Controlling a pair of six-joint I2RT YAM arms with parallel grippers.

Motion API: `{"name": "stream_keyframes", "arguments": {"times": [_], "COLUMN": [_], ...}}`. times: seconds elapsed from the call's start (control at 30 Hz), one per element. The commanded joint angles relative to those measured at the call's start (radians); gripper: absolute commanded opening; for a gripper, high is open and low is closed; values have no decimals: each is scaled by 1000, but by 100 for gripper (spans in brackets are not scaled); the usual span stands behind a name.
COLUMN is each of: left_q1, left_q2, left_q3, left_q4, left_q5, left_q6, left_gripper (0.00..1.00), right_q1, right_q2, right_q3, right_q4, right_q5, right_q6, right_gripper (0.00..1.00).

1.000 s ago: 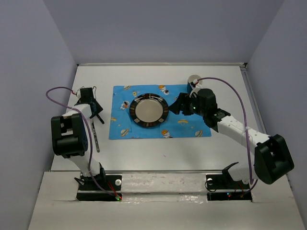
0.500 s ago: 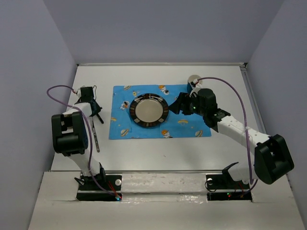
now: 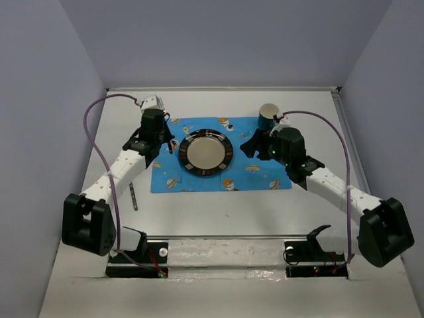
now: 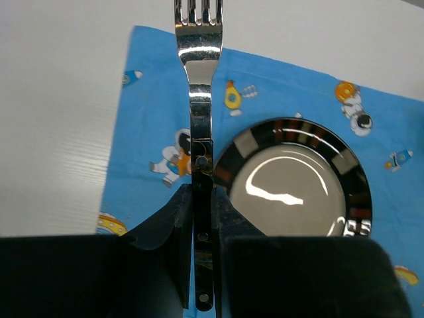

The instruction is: Set the dinner table for one person

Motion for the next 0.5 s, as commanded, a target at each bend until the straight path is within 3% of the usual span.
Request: {"name": "stream_keyframes", "arguments": {"times": [0.0, 0.47], "left_q1": [-96, -142], "left_q2": [-16, 134], "left_q3": [4, -30], "left_q4": [14, -13], "left_q5": [-57, -130], "left_q6": [-64, -9], "left_gripper": [0, 0], "right_q1": [5, 5], "right_q2": [-70, -23], "right_q3": [-19, -13], "right_q4": [53, 58], "right_q5": [126, 112], "right_q6": [-16, -10], "right_gripper": [77, 76]}}
